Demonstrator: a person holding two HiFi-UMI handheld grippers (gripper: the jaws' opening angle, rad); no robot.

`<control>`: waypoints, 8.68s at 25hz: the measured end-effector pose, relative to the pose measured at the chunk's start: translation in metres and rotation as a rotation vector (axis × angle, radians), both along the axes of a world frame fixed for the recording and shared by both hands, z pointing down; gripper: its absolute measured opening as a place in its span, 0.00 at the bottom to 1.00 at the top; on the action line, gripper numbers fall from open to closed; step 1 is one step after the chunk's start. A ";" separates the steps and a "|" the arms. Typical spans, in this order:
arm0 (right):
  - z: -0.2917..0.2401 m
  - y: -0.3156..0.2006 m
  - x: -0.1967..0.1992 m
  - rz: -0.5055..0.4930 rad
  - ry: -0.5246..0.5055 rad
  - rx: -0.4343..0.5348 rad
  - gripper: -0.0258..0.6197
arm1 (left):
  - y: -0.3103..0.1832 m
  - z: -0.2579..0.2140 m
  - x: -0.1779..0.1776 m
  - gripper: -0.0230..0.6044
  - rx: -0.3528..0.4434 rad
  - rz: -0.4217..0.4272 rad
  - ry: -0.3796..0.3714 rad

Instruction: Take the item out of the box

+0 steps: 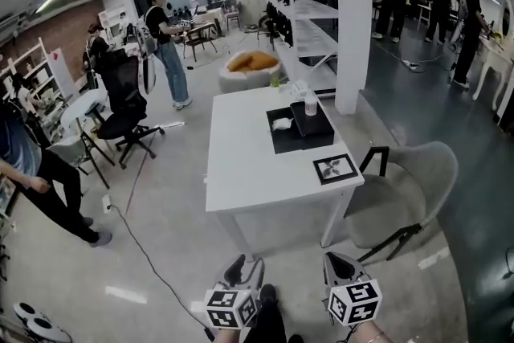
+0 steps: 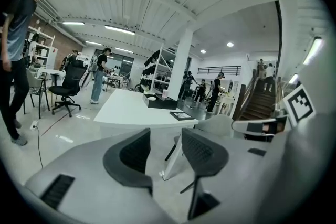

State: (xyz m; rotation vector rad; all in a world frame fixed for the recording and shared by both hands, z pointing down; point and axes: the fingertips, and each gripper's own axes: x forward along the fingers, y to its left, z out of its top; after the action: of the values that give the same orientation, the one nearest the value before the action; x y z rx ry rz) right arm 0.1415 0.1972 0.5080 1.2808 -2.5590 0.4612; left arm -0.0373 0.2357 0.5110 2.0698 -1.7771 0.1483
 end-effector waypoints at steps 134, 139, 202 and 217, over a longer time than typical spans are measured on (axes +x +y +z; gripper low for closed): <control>0.061 -0.481 -0.072 0.289 -0.007 -0.221 0.04 | -0.660 0.123 -0.017 0.27 -0.324 1.013 -1.096; 0.057 -0.478 -0.076 0.282 -0.008 -0.225 0.04 | -0.656 0.119 -0.015 0.20 -0.264 1.025 -1.204; 0.015 -0.475 -0.189 0.004 0.019 -0.105 0.04 | -0.479 0.027 -0.168 0.18 -0.150 0.133 -0.035; 0.016 -0.471 -0.187 -0.023 0.037 -0.110 0.04 | -0.476 0.030 -0.159 0.18 -0.164 0.137 -0.022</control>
State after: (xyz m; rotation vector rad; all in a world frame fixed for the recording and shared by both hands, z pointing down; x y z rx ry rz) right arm -0.0450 -0.2735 0.5241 1.2090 -2.4785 0.5602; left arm -0.1961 -0.2407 0.5407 2.0774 -1.5786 0.3452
